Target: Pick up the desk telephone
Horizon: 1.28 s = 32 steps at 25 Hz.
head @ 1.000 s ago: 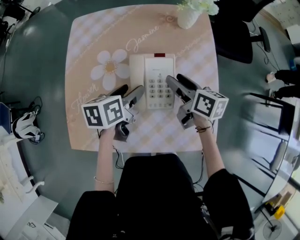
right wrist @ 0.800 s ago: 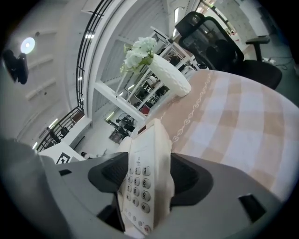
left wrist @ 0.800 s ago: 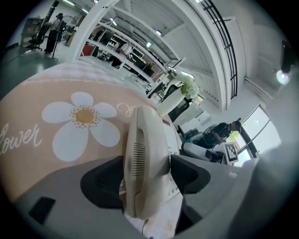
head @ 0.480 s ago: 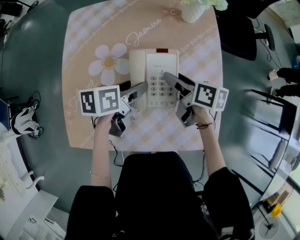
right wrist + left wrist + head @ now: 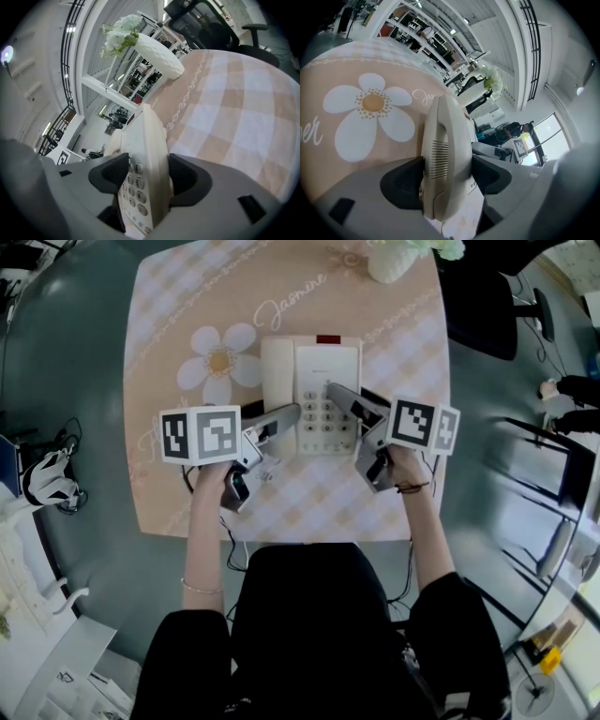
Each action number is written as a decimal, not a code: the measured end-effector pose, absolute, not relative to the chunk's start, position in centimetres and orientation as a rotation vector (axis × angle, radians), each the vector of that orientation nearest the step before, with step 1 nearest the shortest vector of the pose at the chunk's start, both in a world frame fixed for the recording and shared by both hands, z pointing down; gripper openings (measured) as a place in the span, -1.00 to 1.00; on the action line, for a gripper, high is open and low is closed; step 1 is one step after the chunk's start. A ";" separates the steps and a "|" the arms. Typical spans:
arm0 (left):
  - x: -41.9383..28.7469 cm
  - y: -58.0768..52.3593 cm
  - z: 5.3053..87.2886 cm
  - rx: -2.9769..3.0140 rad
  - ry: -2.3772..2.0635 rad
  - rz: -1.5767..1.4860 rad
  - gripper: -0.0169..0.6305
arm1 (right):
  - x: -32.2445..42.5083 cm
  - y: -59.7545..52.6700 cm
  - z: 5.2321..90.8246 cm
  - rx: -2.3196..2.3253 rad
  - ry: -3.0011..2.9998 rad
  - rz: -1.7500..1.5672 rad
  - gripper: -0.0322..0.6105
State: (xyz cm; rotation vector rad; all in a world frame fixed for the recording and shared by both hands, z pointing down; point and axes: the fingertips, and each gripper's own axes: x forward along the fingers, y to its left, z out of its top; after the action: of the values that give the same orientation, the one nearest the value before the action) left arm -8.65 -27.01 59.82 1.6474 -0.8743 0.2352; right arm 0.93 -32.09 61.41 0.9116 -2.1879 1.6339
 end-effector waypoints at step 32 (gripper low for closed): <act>-9.3 -26.3 54.9 1.681 -1.000 0.198 -0.03 | 0.6 -31.7 56.5 0.915 -2.312 1.569 -0.14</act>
State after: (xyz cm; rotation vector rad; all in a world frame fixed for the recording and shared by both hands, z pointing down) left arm -9.31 -26.26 54.92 1.6815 -0.9996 0.1980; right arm 0.57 -31.70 56.53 0.9152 -2.3122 1.5693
